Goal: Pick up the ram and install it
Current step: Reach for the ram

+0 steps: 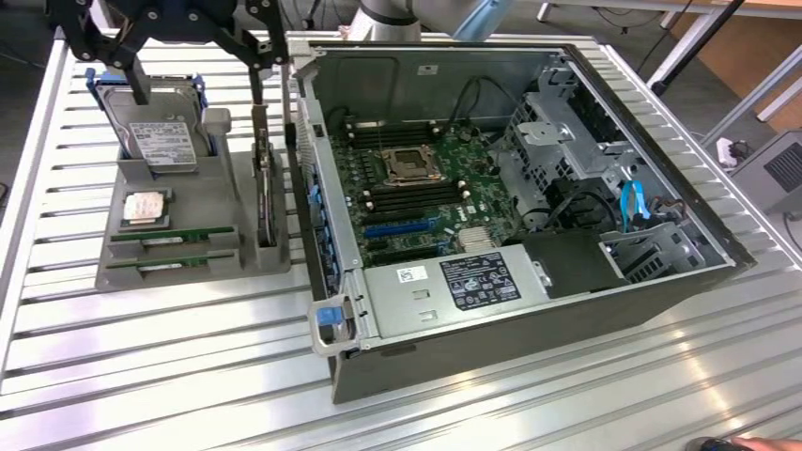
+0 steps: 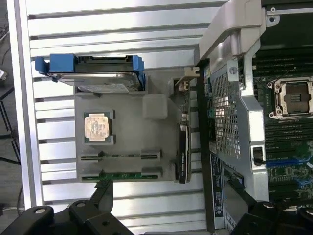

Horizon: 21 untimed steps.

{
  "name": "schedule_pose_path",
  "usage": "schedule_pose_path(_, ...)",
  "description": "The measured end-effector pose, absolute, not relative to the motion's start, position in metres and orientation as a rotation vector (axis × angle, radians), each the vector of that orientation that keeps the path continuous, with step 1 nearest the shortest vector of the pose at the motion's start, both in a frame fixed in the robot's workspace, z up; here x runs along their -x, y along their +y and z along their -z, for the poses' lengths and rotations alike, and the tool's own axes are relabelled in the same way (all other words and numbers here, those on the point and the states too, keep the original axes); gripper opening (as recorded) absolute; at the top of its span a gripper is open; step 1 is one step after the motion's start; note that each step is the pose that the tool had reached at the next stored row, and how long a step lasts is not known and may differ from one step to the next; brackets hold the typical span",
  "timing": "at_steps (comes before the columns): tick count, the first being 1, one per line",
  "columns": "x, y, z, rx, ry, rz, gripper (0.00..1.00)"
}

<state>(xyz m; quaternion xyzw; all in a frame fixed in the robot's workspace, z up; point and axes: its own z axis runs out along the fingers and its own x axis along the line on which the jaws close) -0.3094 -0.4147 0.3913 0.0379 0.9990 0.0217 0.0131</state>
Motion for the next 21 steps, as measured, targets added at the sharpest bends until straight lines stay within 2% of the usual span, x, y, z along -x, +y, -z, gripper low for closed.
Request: schedule_pose_path(21, 0.355, -0.417, -0.391, -0.118, 3.112, -0.069, 0.99)
